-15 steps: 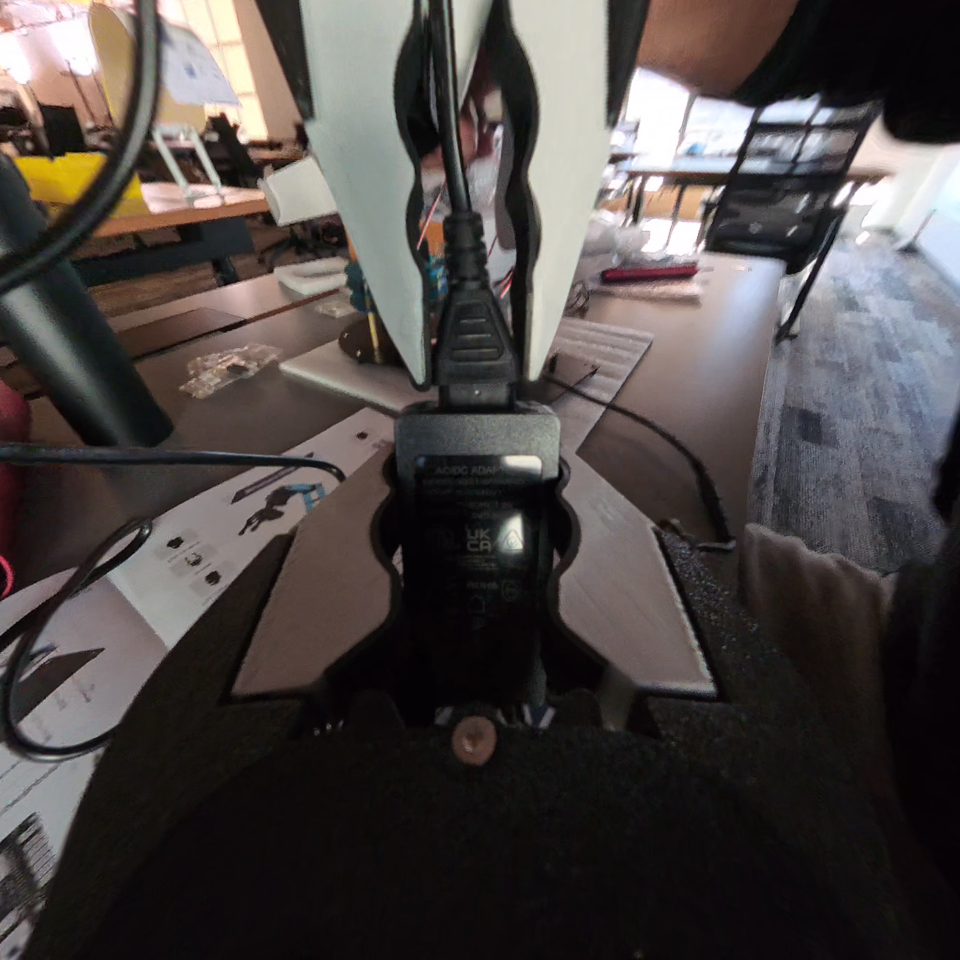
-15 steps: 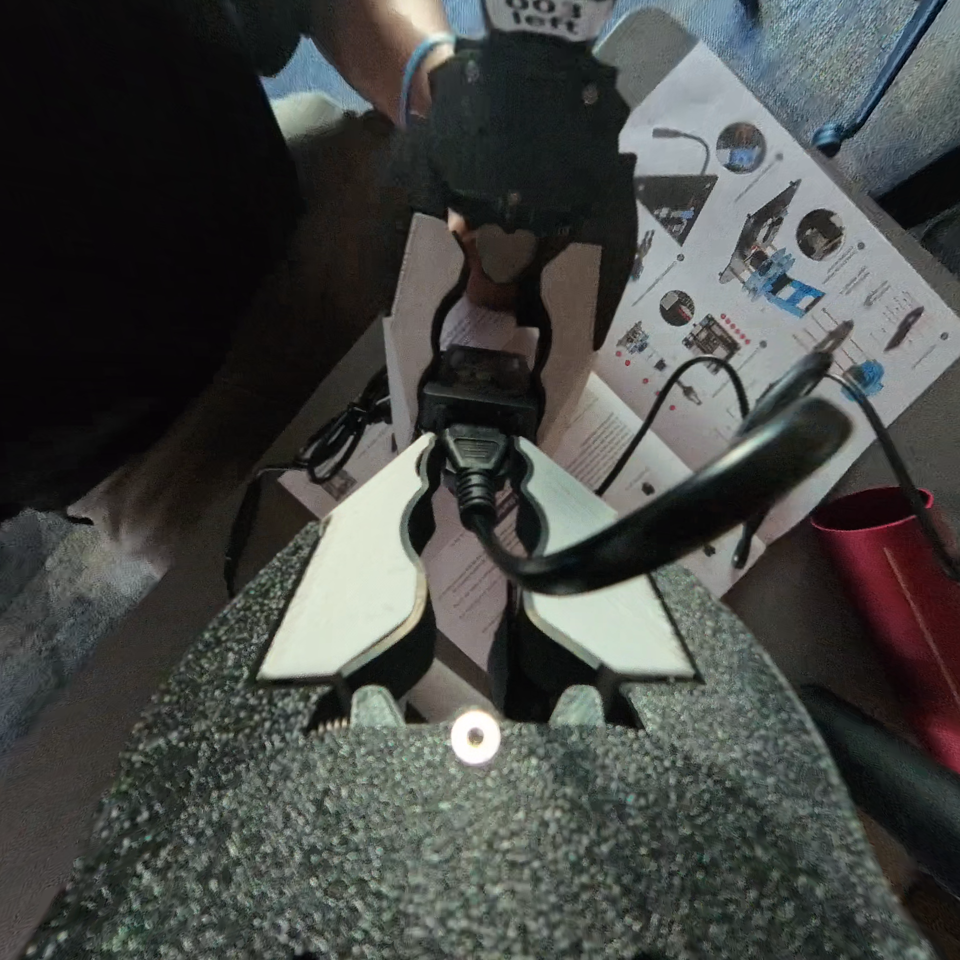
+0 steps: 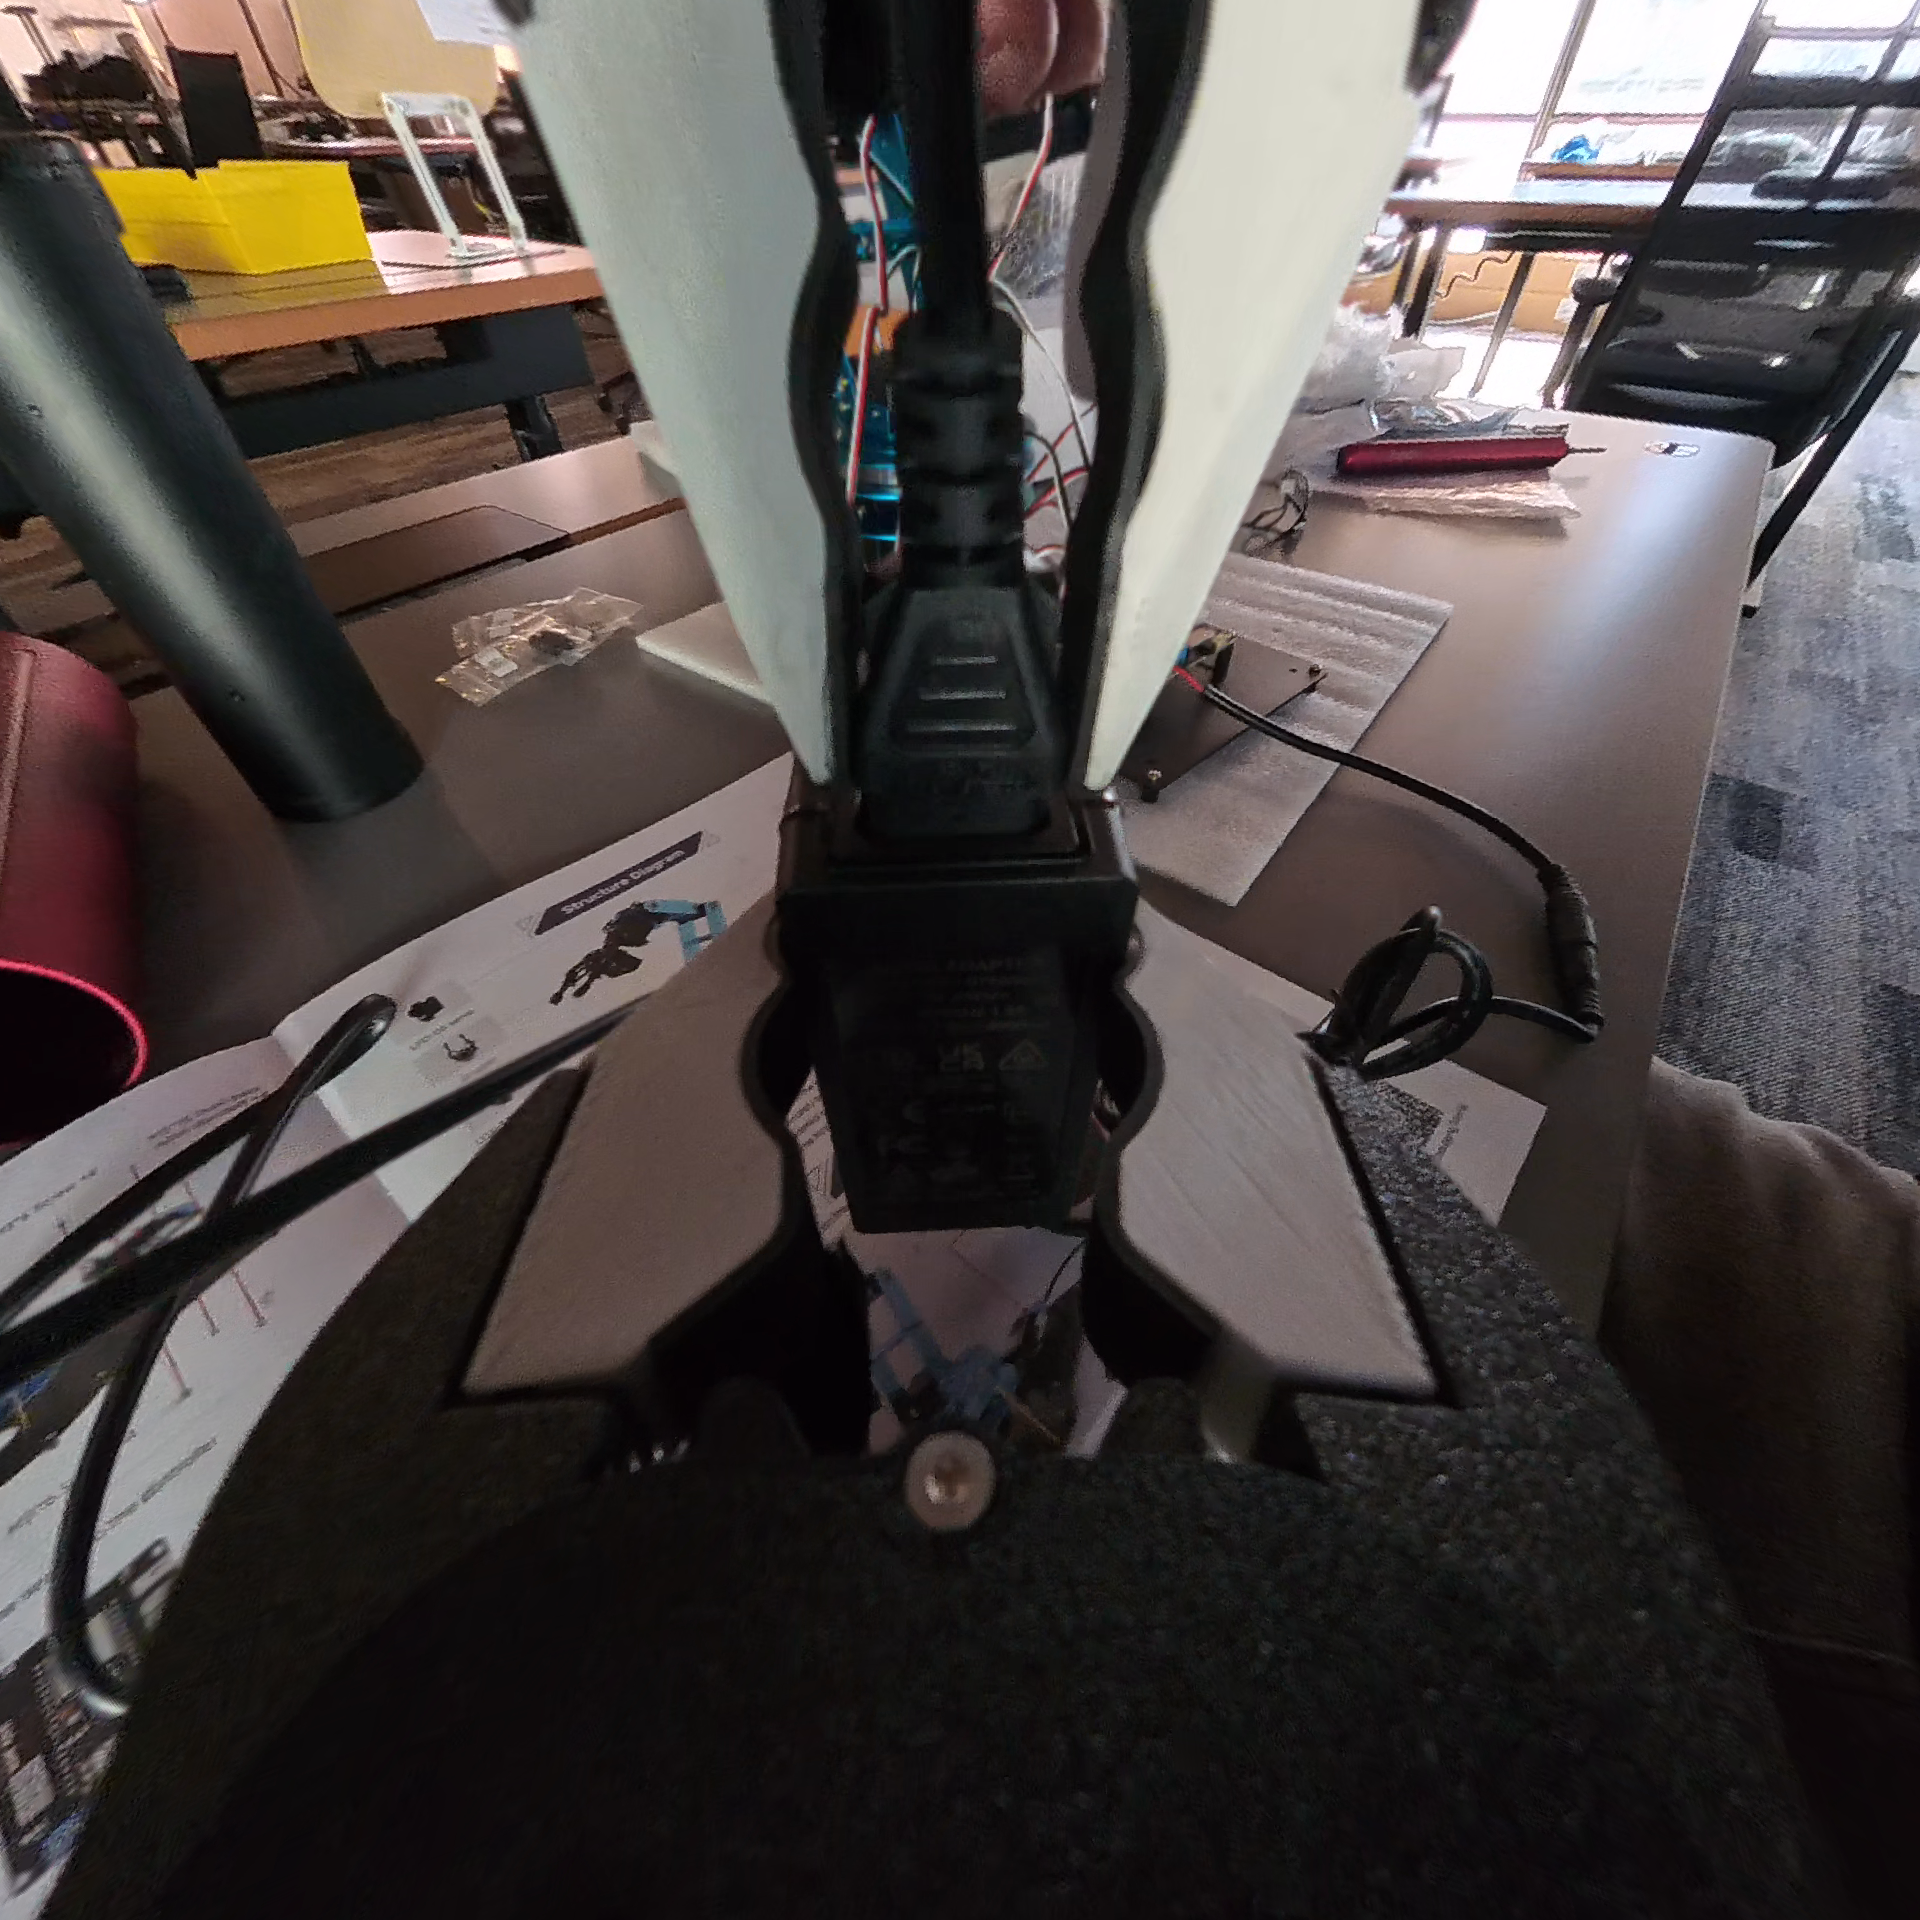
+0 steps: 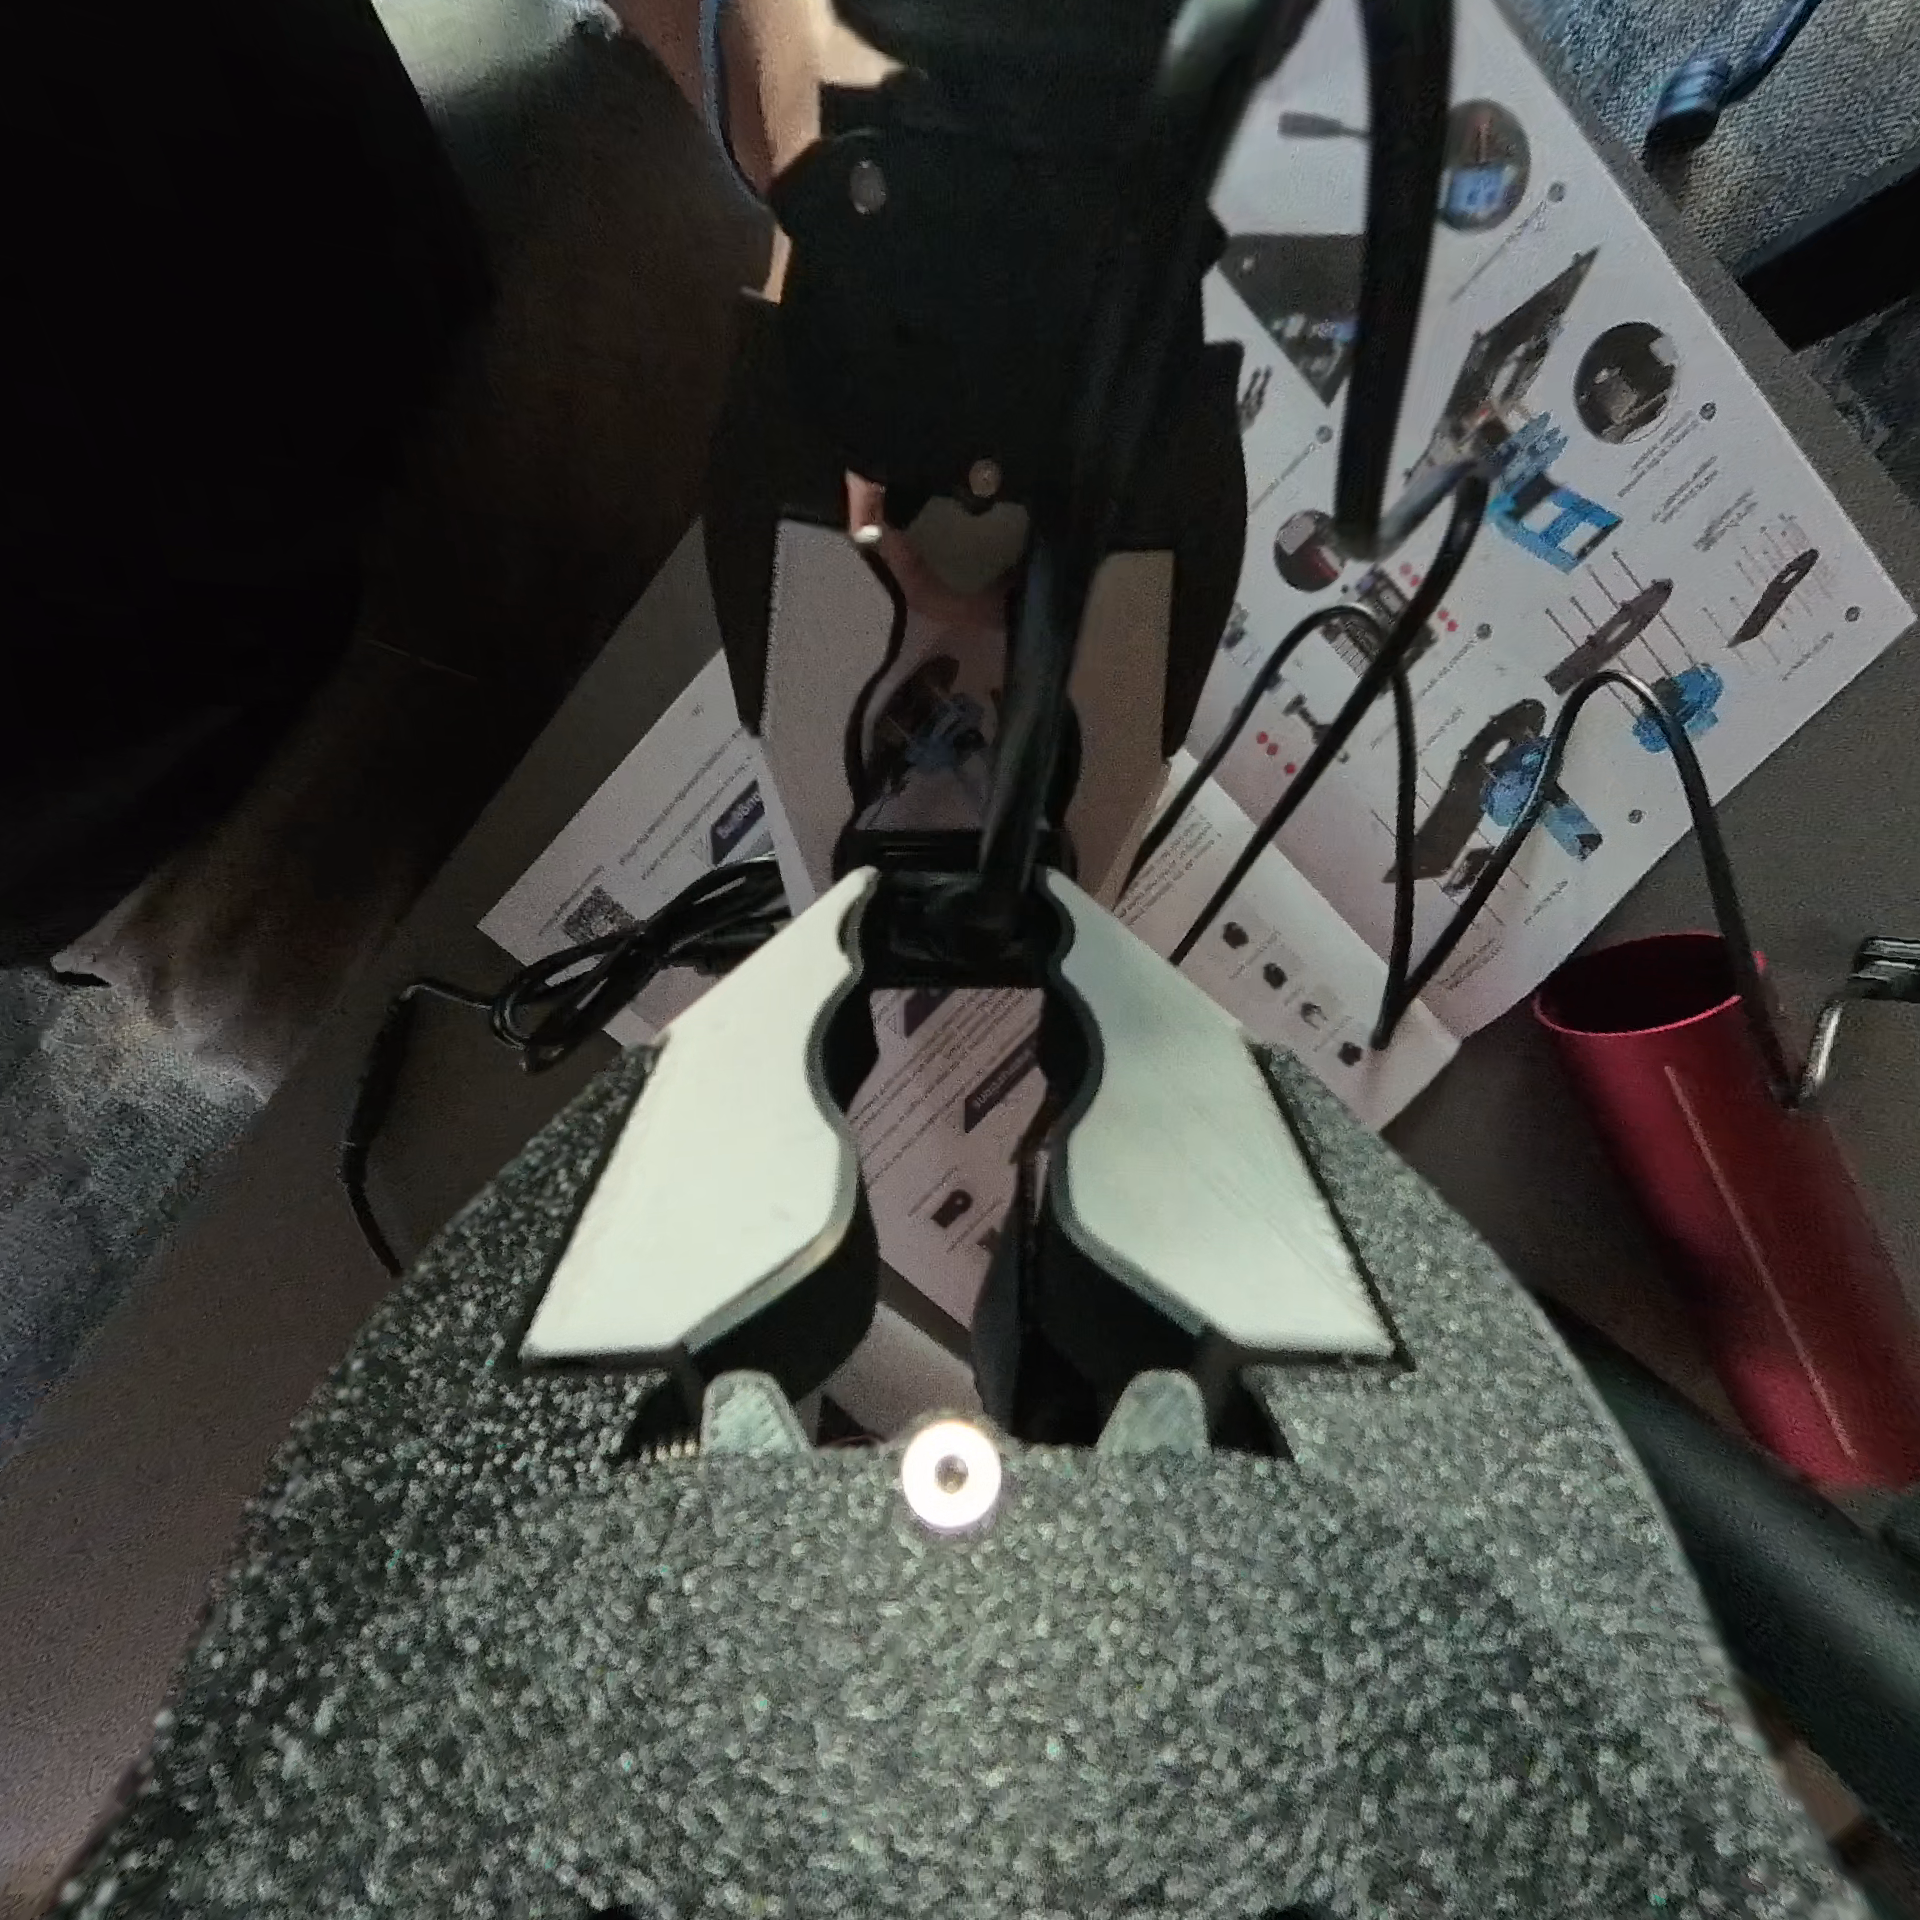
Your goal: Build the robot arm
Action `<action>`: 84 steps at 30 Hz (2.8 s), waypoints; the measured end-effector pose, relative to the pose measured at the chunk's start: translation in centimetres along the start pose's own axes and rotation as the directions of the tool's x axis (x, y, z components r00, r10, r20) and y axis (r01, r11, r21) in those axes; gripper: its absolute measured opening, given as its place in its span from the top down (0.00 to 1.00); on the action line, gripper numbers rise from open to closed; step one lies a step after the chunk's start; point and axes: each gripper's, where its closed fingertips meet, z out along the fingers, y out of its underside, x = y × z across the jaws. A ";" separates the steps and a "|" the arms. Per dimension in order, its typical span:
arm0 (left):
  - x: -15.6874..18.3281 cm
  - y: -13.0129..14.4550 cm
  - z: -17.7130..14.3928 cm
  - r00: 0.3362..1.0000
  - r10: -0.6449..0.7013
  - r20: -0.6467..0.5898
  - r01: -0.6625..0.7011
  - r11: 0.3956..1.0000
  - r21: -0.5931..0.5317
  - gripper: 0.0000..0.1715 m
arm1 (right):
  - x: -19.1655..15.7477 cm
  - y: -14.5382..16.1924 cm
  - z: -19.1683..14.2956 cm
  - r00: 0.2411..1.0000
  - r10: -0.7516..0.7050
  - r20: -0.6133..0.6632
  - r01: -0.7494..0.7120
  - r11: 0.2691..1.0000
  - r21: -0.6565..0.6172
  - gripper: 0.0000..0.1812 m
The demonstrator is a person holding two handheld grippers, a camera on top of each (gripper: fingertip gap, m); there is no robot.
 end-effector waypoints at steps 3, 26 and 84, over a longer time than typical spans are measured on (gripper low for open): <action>0.1 0.1 0.1 1.000 0.009 0.000 -0.009 1.000 -0.007 0.69 | -0.1 0.1 0.1 1.000 -0.014 -0.008 0.014 1.000 -0.003 0.87; -0.4 0.2 0.5 0.998 -0.060 -0.033 0.060 0.998 -0.021 0.69 | 1.1 0.9 -1.2 0.999 0.021 0.036 -0.017 0.995 -0.098 0.87; -3.4 6.7 7.9 0.971 -0.133 0.200 0.240 0.496 -0.834 0.68 | -21.0 9.5 -5.6 0.599 0.799 -0.055 -0.317 0.299 0.900 0.90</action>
